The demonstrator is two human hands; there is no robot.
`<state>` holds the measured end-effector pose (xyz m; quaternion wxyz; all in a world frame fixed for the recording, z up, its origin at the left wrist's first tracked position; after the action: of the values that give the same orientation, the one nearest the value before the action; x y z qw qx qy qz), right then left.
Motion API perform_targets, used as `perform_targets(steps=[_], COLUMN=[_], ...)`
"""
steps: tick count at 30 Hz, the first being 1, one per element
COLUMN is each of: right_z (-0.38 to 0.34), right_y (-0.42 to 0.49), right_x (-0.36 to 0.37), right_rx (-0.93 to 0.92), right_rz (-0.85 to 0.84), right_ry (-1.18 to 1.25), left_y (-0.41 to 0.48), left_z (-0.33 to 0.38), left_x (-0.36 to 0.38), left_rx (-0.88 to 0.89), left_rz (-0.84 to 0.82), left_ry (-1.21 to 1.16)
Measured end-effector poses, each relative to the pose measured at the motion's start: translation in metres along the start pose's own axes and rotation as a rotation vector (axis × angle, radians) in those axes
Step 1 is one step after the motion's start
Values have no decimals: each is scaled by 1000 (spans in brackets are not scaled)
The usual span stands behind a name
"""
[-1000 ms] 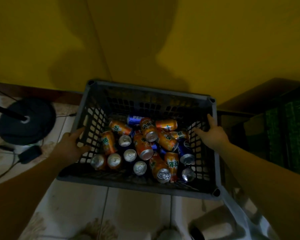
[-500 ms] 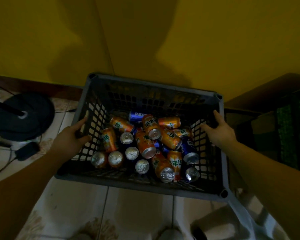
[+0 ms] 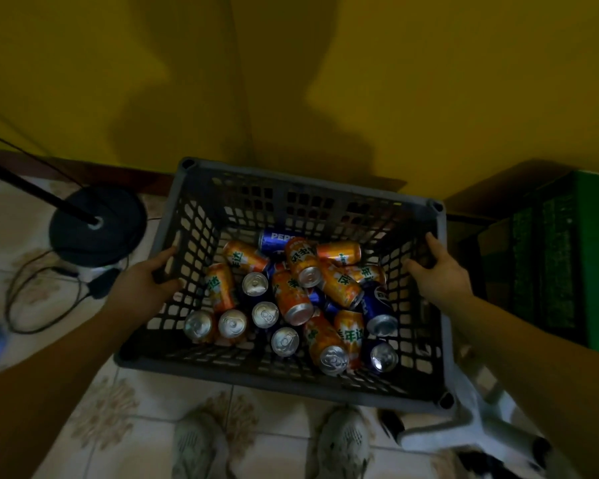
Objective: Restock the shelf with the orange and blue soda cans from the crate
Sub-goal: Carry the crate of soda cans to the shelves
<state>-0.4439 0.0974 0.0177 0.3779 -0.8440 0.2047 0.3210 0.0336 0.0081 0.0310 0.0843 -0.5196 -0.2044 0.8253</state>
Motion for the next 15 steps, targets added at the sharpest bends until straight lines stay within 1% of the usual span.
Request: perform_targets(steps=[5,8,13,15], right_z=[-40,-66,-101,-109], right_y=[-76,-133,-230,-269], right_x=[-53,-97,-178,-206], right_rx=[-12,-21,-62,-67], right_rz=[-38,-48,15,75], right_ry=[-7,-2,-40,-32], left_y=[-72,-118,-185,-204], left_z=[12,24,51,60], left_x=[-82,-139,-228,-258], left_rx=[1,15,99,135], left_rz=[-16,-18,-31,-43], left_ry=[52,34,30,34])
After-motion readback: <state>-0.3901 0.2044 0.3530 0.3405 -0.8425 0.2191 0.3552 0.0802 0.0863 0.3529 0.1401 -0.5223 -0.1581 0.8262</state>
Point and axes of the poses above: each hand's wrist, its own y-axis towards the middle knuckle, its own x-axis out of the palm, z = x × y, the point moved 6 cm from there along y, towards the middle knuckle, and after that the axes turned 8 degrees about y, right-handed, at the moved point
